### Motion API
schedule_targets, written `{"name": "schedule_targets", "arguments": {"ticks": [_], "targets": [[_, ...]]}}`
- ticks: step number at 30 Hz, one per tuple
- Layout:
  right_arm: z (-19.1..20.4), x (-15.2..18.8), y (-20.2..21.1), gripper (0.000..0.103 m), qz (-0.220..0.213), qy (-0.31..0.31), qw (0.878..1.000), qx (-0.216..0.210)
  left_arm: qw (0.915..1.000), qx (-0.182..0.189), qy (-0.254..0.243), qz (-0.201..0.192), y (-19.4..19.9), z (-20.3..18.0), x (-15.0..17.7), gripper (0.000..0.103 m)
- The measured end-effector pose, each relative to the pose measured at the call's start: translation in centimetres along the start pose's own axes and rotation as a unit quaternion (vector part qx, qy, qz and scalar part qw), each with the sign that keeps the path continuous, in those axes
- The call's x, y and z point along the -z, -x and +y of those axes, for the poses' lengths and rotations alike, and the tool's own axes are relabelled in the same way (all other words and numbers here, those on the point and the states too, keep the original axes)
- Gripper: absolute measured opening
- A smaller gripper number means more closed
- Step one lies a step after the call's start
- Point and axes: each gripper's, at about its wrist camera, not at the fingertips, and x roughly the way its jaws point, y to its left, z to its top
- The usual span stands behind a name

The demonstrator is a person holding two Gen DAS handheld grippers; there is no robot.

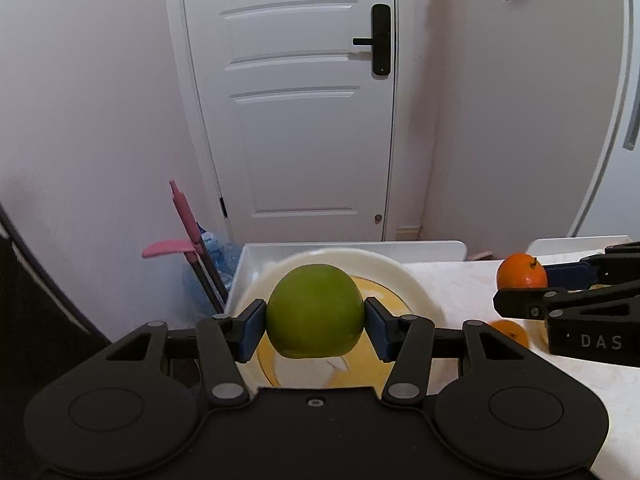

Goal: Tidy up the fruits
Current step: 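Carry the green apple and tangerine into the duck bowl and release both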

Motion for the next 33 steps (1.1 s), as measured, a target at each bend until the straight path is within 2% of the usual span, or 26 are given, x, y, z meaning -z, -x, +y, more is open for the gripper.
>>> {"name": "schedule_targets", "arguments": {"ticks": [7,15,21,25,27,28,29,33], "targets": [[0.4,-1.9,-3.4,0.053,0.006,-0.027,0.999,0.02,0.9995,0.017,-0.022,0.011,-4.6,1.7,-1.3,0.057],[-0.4,-2.4,-6.2,0.053,0.022,-0.055,0.997,0.051,0.9963,0.046,-0.067,0.029,-10.4,1.6,-1.1,0.057],[-0.7,-2.2,-6.9,0.053,0.031,-0.075,0.994,0.073,0.9928,0.062,-0.094,0.04,-12.7,1.0,-0.5,0.057],[-0.8,-2.1,-6.9,0.053,0.034,-0.086,0.992,0.081,0.9921,0.067,-0.093,0.052,-13.8,1.2,-0.3,0.058],[-0.8,-2.0,-6.7,0.053,0.033,-0.087,0.992,0.083,0.9924,0.067,-0.094,0.045,-13.7,1.3,-0.3,0.079],[-0.8,-2.0,-6.6,0.053,0.033,-0.087,0.992,0.084,0.9929,0.064,-0.093,0.039,-13.6,1.4,-0.3,0.097],[-0.9,-2.1,-6.5,0.053,0.034,-0.086,0.992,0.083,0.9934,0.063,-0.091,0.029,-13.2,1.6,-0.4,0.103],[-0.7,-2.5,-6.3,0.053,0.034,-0.073,0.994,0.073,0.994,0.056,-0.09,0.025,-12.0,2.0,-0.7,0.103]]}}
